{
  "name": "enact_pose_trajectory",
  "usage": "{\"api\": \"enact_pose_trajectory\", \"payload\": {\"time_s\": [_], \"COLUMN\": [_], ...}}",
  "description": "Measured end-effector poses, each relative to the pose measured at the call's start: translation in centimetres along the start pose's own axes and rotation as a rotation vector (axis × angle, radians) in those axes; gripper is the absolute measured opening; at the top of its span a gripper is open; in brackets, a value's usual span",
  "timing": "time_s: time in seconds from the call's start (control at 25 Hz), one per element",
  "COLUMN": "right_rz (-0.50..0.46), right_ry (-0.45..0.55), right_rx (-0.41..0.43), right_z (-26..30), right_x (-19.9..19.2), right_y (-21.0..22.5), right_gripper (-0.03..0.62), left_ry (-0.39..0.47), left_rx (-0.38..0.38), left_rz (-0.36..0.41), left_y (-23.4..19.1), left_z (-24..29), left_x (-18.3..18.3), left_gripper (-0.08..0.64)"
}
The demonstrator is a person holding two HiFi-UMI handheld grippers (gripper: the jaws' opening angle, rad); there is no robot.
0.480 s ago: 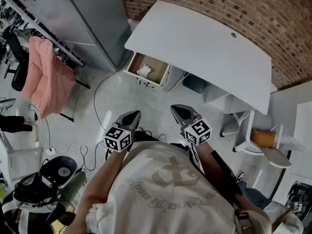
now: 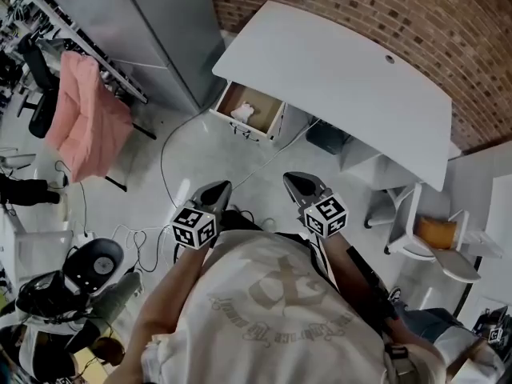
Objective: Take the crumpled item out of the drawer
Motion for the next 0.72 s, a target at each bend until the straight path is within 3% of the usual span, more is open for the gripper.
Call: {"api": "enact_pose_trajectory", "payload": {"time_s": [0.52,0.72], "right_rz": [0.014,0.050], "right_ry": [0.006,-0.009], "right_rx": [0.049,0.011], "right_z": [1.9,2.9], "right_x": [-0.7,-1.4], "right_y": [0.2,1.3], "right_gripper": [0.007,0.008], "left_ry": [0.020,0.007], "left_rx": [0.093,0.089], "left_rz": [-0.028,-0.040], "left_y": [-0.8,-2.0], "left_z": [-2.5,-1.6], "left_x": [-0.9,-1.3], "left_gripper": [0.003,0.003]}}
Point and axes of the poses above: the fingertips, and each gripper's own axes: z forward along the fingers, y to its right, x out of its top, the point moved 5 cm from there along -z, backward along the fingers, and after that the axes turned 8 degrees about -z, right-handed, at the moved point
